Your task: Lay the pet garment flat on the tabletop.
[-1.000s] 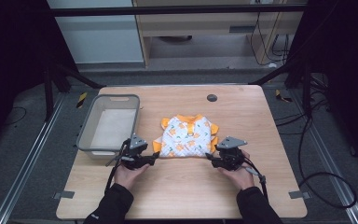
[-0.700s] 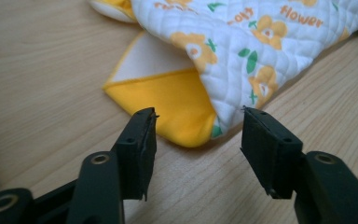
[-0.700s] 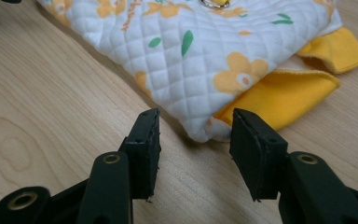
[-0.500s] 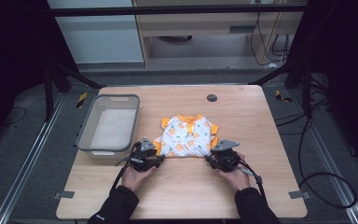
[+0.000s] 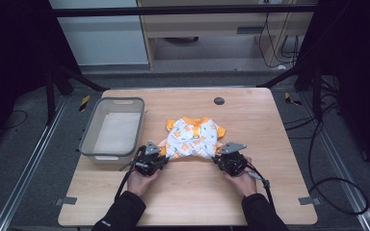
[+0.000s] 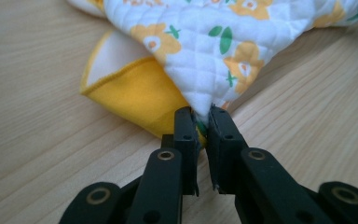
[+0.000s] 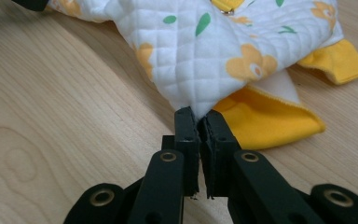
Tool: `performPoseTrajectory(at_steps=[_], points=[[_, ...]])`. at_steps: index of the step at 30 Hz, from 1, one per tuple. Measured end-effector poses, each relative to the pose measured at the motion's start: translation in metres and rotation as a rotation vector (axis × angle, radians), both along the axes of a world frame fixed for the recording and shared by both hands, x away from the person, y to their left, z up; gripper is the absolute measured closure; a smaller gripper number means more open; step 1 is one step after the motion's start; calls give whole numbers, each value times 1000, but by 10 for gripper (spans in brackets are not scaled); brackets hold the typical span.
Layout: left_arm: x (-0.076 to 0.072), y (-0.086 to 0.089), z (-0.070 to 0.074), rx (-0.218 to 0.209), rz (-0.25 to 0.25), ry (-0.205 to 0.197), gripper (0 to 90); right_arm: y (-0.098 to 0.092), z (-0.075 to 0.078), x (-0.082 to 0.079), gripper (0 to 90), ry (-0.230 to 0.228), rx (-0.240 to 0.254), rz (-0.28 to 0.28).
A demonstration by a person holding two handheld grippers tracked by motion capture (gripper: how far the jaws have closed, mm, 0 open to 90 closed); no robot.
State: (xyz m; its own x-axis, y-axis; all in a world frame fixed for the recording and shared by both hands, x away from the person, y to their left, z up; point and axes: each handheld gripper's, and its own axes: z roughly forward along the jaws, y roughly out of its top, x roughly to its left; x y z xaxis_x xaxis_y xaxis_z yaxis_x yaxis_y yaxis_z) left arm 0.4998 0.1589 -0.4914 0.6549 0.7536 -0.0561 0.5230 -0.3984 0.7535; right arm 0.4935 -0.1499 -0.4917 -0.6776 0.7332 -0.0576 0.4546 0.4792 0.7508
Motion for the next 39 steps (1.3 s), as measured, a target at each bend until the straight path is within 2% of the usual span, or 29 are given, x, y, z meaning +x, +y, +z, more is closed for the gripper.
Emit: performPoseTrajectory(at_steps=[1,2,3,4,5,8,10,11,12,14,16,19,21,22,23,24,26,27,29,30,31,33,34,36,39], points=[[-1,0,2,-18,-3,0,831,-2,3,-1,858,3,14,3],[-1,0,2,-18,-3,0,833,-2,3,-1,858,3,14,3],[-6,2,11,-44,-23,2,834,-7,12,-7,860,-2,40,15],[-6,2,11,-44,-23,2,835,-7,12,-7,860,-2,40,15],[-14,4,20,-67,-47,-1,836,-13,20,-15,861,-4,71,30],[-33,7,35,-78,-99,5,836,-23,32,-32,866,0,116,56],[-47,11,45,-100,-127,15,836,-30,41,-47,900,-1,157,81],[-47,11,45,-100,-127,15,836,-32,44,-54,900,7,169,96],[-56,13,50,-104,-145,15,836,-32,44,-54,900,7,169,96],[-68,14,55,-96,-166,13,835,-36,48,-77,900,16,172,140],[-76,15,55,-94,-182,23,834,-37,48,-83,900,27,176,150],[-73,14,57,-101,-178,27,835,-37,50,-83,900,29,183,148],[-64,13,59,-111,-159,37,834,-37,56,-74,900,21,210,122],[-57,12,60,-116,-145,46,833,-37,57,-68,900,19,222,105],[-45,10,59,-135,-115,77,832,-37,58,-55,900,22,230,69],[-36,8,58,-134,-93,89,830,-37,57,-48,900,31,226,48],[-18,3,53,-118,-36,94,825,-35,51,-27,900,53,215,-16],[-10,2,49,-110,-14,94,822,-33,45,-17,900,60,194,-43],[5,0,39,-120,26,96,802,-30,33,0,900,77,160,-89],[5,0,39,-120,26,96,776,-30,33,0,900,77,160,-89],[14,1,30,-133,57,85,685,-27,20,9,893,91,126,-120],[15,2,28,-145,66,74,542,-27,18,10,885,86,121,-127],[14,7,27,-169,69,48,542,-28,17,9,868,79,123,-130],[7,15,28,-166,62,11,426,-34,22,2,800,36,128,-128],[-6,28,32,-148,48,-15,344,-46,34,-14,716,-33,159,-122]])
